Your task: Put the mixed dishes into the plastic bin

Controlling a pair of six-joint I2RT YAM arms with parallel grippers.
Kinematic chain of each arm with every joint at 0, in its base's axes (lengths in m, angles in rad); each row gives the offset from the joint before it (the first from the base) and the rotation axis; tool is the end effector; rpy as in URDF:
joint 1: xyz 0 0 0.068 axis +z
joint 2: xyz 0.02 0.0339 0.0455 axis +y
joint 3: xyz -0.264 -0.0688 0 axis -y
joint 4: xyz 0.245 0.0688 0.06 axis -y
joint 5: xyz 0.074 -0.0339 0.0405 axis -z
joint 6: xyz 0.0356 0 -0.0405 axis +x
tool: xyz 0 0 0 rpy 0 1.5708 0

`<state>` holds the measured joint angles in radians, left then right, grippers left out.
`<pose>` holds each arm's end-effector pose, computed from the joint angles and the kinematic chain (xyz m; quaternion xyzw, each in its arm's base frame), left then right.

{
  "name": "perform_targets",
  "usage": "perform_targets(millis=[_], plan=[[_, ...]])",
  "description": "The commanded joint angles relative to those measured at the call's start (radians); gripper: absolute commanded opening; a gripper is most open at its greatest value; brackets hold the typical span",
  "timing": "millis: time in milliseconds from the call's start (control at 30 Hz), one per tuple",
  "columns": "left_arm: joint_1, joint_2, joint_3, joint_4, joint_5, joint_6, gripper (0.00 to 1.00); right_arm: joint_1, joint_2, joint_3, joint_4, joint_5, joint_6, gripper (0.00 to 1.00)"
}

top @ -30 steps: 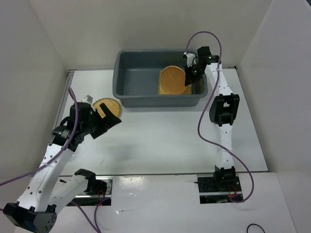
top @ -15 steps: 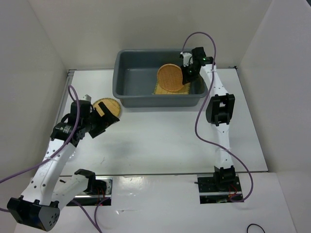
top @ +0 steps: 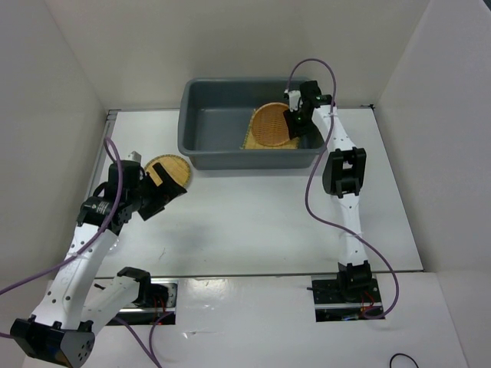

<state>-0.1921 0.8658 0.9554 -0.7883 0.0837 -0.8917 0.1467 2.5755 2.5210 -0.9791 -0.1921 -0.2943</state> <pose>0.1677 -0.0356 0.3258 -0.2938 0.8568 -0.2501 0.3420 0.5396 0.0866 0.2081 -0.2347 0.9309 0.0727 0.2703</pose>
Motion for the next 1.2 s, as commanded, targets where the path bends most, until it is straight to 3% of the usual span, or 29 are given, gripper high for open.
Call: perform_targets(millis=[0, 233, 567, 667, 700, 800, 900, 1000, 1167], plan=[[0.006, -0.013, 0.028, -0.003, 0.004, 0.007, 1.00, 0.010, 0.038, 0.007, -0.006, 0.074, -0.022, 0.48], [0.006, -0.022, 0.028, -0.003, 0.004, 0.007, 1.00, 0.010, 0.018, 0.007, -0.024, 0.074, -0.022, 0.62], [0.006, -0.028, 0.038, -0.017, -0.011, 0.022, 1.00, -0.009, -0.041, 0.045, -0.033, 0.034, -0.022, 0.62], [0.006, 0.051, 0.173, -0.110, -0.139, 0.106, 1.00, -0.027, -0.125, 0.120, -0.073, -0.054, -0.042, 0.62], [0.006, 0.076, 0.205, -0.168, -0.247, 0.118, 1.00, -0.038, -0.155, 0.133, -0.082, -0.084, -0.042, 0.64], [0.017, 0.143, 0.261, -0.180, -0.396, 0.129, 1.00, -0.050, -0.293, 0.116, -0.116, -0.183, -0.065, 0.79], [0.063, 0.167, 0.208, -0.042, -0.356, 0.073, 1.00, -0.111, -0.471, -0.080, -0.132, -0.269, -0.054, 0.94], [0.128, 0.220, 0.148, 0.133, -0.256, 0.027, 1.00, -0.196, -0.669, -0.397, -0.119, -0.323, -0.094, 0.98], [0.215, 0.438, 0.227, 0.176, -0.233, 0.071, 1.00, -0.396, -0.993, -0.985, -0.020, -0.346, -0.157, 0.98]])
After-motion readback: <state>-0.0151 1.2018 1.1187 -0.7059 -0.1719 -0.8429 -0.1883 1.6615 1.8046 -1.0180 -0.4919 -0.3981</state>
